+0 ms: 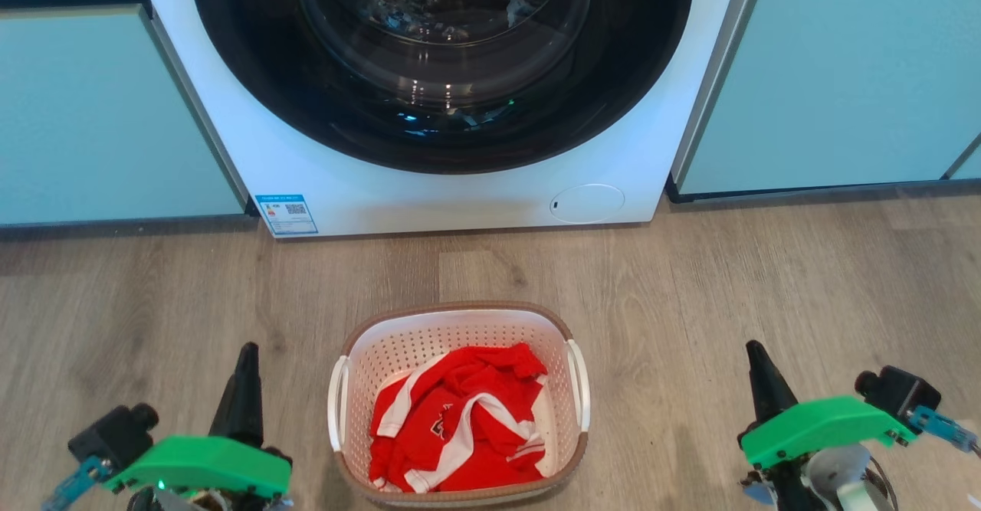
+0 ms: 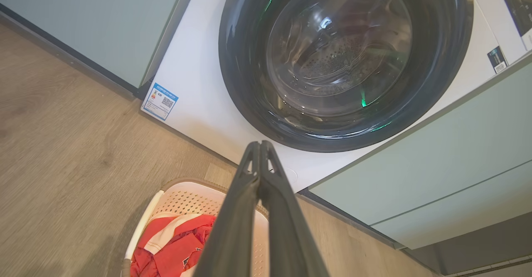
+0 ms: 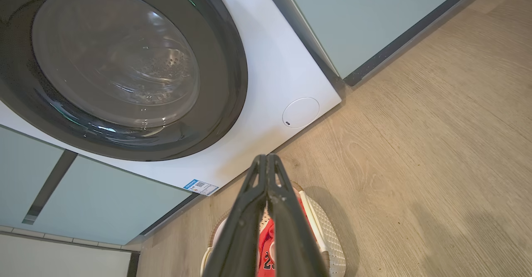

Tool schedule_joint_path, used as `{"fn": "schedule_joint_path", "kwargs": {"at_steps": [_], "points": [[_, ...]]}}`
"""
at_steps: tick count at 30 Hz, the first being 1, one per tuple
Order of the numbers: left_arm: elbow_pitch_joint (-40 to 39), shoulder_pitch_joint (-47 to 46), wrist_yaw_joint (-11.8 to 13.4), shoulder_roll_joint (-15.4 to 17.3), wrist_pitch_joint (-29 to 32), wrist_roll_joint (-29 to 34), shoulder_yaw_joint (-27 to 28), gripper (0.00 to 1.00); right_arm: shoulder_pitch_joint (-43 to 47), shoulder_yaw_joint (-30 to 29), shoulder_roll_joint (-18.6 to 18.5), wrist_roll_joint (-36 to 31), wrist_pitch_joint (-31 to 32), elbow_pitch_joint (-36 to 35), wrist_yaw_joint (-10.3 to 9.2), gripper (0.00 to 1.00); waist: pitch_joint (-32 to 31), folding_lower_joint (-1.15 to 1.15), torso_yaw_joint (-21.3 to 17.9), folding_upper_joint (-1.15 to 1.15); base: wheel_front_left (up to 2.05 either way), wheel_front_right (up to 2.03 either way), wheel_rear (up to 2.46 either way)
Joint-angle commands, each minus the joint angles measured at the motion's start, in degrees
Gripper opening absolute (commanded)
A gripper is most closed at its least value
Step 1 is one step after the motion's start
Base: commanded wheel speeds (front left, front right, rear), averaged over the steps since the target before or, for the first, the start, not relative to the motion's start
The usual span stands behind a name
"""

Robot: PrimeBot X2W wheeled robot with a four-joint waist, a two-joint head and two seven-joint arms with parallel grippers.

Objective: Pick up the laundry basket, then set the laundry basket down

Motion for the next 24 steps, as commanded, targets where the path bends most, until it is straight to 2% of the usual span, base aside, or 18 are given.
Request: {"fn": "schedule_joint_path", "kwargs": {"at_steps": [1,24], "points": [[-1.26,-3.46,-0.36,1.08,0.49,-1.90,1.32,0.00,-3.30,-0.27,-0.70,1.72,0.51,-1.68,0.17,0.00,-0.01,0.00,0.03,0.00,0.00,0.00,0.00],[1.38,-6.30,-1.18,1.23,4.15,-17.38,3.17,0.00,-4.21,-3.66,-0.80,15.12,4.11,-1.51,0.24,0.00,-0.21,0.00,0.45,0.00,0.00,0.00,0.00]]}}
